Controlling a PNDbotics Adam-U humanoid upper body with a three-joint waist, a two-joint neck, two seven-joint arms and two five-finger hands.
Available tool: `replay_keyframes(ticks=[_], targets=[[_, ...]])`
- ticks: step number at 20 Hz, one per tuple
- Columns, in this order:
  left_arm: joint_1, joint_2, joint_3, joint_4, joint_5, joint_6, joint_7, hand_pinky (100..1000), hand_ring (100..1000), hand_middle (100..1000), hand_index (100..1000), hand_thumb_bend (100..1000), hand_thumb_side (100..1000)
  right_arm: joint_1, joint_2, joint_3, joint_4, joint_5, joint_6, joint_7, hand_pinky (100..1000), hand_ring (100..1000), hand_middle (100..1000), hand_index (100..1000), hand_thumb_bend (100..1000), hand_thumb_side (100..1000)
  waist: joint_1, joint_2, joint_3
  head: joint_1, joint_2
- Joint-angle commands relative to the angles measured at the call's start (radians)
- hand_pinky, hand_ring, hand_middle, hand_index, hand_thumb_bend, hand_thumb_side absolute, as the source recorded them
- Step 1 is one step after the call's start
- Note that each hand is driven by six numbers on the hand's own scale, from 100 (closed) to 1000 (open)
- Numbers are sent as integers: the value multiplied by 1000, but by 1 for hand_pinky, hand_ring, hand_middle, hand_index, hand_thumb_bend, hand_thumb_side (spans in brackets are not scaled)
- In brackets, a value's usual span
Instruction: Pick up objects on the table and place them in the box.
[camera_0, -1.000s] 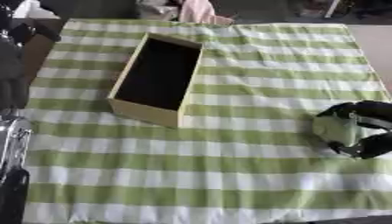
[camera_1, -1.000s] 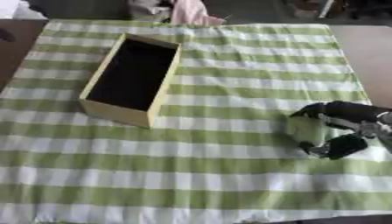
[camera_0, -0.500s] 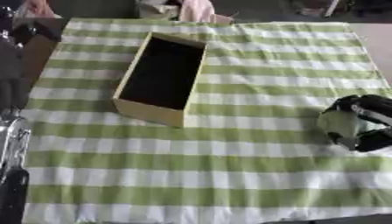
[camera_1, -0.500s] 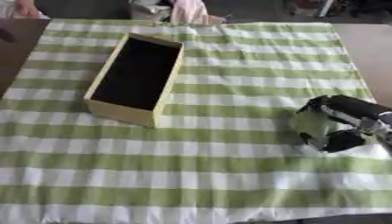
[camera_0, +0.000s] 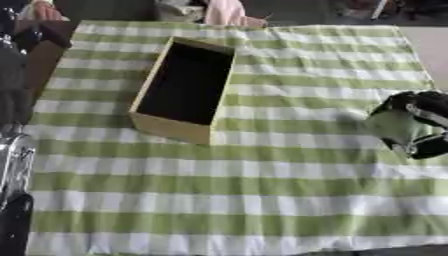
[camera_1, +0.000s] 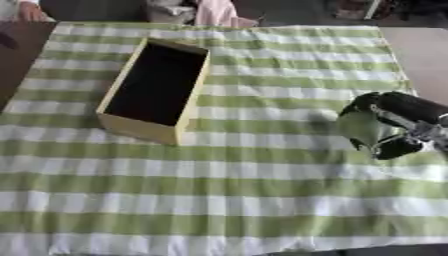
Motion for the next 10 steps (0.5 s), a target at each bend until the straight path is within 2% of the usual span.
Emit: replay_keyframes(ticks=[1, 6, 10], targets=[[-8, 8, -1, -19, 4, -1, -5, 476, 872, 777, 703, 100, 733, -36, -48, -5, -28, -15, -14, 23, 564, 767, 711, 855, 100, 100, -1, -17, 2, 1, -4], [-8, 6, -4, -19, 5, 0, -7, 477, 872, 776, 703, 100, 732, -124, -50, 9, -46, -8, -33, 51, 592, 773, 721, 855, 100, 100, -5, -23, 6, 0, -4], [-8, 4, -6, -19, 6, -1, -8, 477, 872, 777, 703, 100, 731, -239, -4, 33, -23, 0, -32, 70, 604, 775, 726, 855, 100, 100, -7, -27, 14, -5, -7]])
